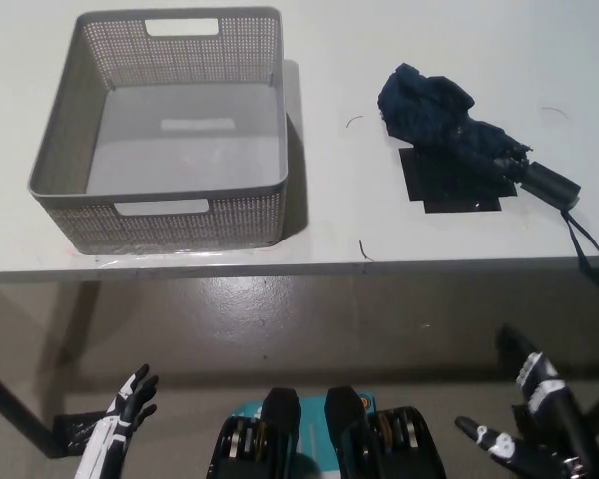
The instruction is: Use the right hand to pick up a umbrella on the right side and place it into a container on the lft side
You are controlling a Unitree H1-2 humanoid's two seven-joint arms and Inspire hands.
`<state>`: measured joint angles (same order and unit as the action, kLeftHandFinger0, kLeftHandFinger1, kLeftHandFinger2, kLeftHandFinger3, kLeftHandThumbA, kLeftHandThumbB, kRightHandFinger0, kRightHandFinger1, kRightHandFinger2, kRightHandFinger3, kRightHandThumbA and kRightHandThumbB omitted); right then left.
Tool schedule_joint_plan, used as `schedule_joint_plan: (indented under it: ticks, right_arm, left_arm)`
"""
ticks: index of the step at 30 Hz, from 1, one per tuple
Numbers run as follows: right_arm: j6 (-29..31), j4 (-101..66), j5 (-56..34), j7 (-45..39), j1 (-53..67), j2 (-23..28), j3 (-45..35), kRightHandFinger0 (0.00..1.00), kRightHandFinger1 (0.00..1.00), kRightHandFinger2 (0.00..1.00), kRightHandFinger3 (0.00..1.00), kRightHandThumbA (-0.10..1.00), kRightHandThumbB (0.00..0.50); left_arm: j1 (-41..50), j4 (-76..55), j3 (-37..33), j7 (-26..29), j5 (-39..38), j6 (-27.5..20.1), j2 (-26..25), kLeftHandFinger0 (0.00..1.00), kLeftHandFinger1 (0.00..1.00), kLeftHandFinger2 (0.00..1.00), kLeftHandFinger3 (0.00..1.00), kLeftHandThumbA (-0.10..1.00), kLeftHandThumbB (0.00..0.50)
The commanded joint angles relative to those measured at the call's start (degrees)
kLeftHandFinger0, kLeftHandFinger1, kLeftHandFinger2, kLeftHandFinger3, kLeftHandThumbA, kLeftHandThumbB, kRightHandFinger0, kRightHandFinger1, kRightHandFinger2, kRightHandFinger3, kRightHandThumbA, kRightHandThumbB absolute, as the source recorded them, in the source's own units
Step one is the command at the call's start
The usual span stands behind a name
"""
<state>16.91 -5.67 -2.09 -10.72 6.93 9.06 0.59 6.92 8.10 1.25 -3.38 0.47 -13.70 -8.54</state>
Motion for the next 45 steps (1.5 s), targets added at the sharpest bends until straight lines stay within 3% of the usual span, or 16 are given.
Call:
schedule_joint_plan:
  ticks: [1,5,7,10,15,20,24,27,30,35,45]
  right_arm:
    - [1.0,-11.0,5.7,1.5,-2.0,3.0,-2.6,1.00,1.00,1.00,1.00,1.00,0.331]
    - [-5.6,-15.4,9.1,2.0,-7.0,4.5,-4.2,1.00,1.00,1.00,1.00,1.00,0.380]
    - [-9.6,-16.8,10.7,1.7,-10.2,5.9,-5.1,1.00,1.00,1.00,1.00,1.00,0.377]
    - [-16.1,-18.4,13.2,0.8,-14.9,8.0,-5.8,1.00,1.00,1.00,1.00,1.00,0.424]
    - [-26.0,-16.5,15.9,-1.9,-27.1,12.2,-4.5,1.00,1.00,1.00,1.00,1.00,0.411]
    - [-30.6,-8.7,19.1,-4.2,-37.5,15.9,-1.5,1.00,1.00,1.00,1.00,1.00,0.375]
    - [-34.4,3.0,17.4,-6.1,-47.7,17.3,1.1,1.00,1.00,1.00,1.00,1.00,0.443]
    - [-34.2,12.1,18.2,-6.0,-53.5,17.5,3.0,1.00,1.00,1.00,1.00,1.00,0.438]
    - [-31.9,22.0,18.9,-5.6,-58.7,17.8,5.0,1.00,1.00,1.00,1.00,1.00,0.391]
    - [-30.2,37.8,19.3,-4.7,-66.1,17.3,7.4,1.00,1.00,1.00,1.00,1.00,0.416]
    - [-22.0,70.8,20.5,-0.4,-77.6,13.6,12.0,1.00,1.00,1.00,1.00,1.00,0.388]
  left_arm:
    - [-0.7,-0.8,0.4,-0.7,-1.0,-2.3,-0.6,1.00,1.00,1.00,1.00,1.00,0.177]
    - [-0.4,-0.8,0.3,-0.8,-1.1,-2.1,-0.5,1.00,1.00,1.00,1.00,1.00,0.181]
    - [-0.4,-0.8,0.2,-0.9,-1.0,-2.2,-0.7,1.00,1.00,1.00,1.00,1.00,0.183]
    - [-0.5,-1.1,0.2,-0.9,-0.9,-1.8,-0.7,1.00,1.00,1.00,1.00,1.00,0.186]
    - [-0.7,-0.6,0.4,-0.8,-0.7,-2.3,-0.7,1.00,1.00,1.00,1.00,1.00,0.176]
    - [-0.3,-0.9,0.1,-1.0,-0.5,-2.2,-0.8,1.00,1.00,1.00,1.00,1.00,0.172]
    - [-0.1,-0.8,0.0,-1.0,-0.2,-2.2,-0.7,1.00,1.00,1.00,1.00,1.00,0.178]
    - [0.2,-0.9,0.0,-1.3,-0.6,-2.5,-0.8,1.00,1.00,1.00,1.00,1.00,0.180]
    - [0.4,-0.8,0.0,-1.5,-0.7,-2.5,-0.6,1.00,1.00,1.00,1.00,1.00,0.175]
    - [0.7,-0.7,-0.6,-1.5,0.0,-2.8,-0.4,1.00,1.00,1.00,1.00,1.00,0.181]
    - [1.3,0.2,-1.5,-1.7,0.5,-4.1,-0.1,1.00,1.00,1.00,1.00,1.00,0.191]
